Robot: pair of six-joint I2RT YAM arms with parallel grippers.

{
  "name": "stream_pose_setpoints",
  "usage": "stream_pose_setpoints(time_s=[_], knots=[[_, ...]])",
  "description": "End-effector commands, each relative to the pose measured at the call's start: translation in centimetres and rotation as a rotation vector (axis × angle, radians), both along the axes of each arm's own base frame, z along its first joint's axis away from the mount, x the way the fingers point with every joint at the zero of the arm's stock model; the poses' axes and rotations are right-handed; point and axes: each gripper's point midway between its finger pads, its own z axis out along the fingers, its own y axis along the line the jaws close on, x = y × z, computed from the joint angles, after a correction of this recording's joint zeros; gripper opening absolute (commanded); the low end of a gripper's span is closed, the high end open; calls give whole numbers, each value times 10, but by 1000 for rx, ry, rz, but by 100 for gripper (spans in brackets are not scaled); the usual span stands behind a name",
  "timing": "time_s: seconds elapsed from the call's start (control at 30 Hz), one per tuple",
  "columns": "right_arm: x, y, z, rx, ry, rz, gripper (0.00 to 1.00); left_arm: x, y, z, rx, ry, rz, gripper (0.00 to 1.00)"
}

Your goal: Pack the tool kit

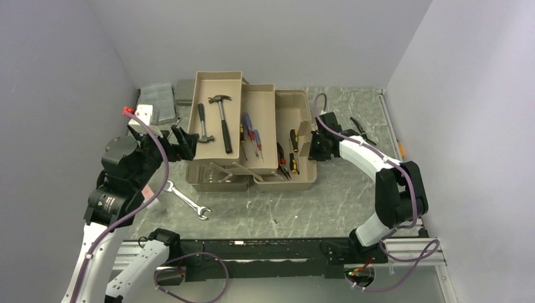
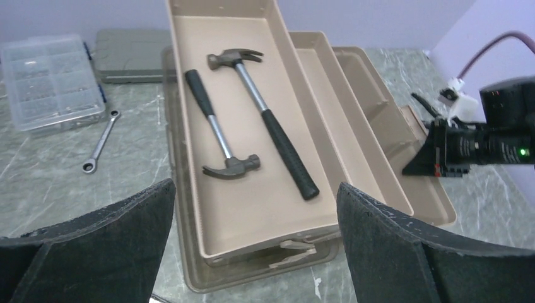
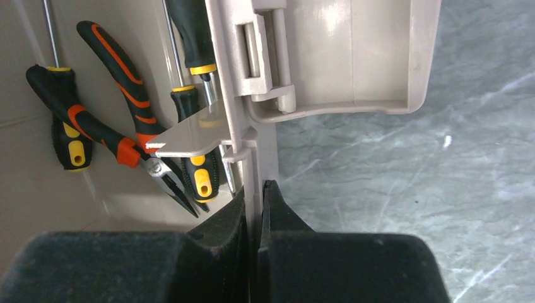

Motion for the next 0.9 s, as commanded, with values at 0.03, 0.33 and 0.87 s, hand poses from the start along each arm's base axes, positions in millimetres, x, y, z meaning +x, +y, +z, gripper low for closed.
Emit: stream_pose_setpoints(time_s=[0.03, 0.33, 0.87], knots=[[14, -39, 31, -34, -102, -119, 0, 3, 18, 17, -51, 61, 116, 99], [13, -35, 32, 11, -128, -96, 0, 51, 34, 27, -147, 239, 97, 97], [8, -18, 39, 86, -134, 13, 0, 153, 73, -137, -718, 604, 19, 93]])
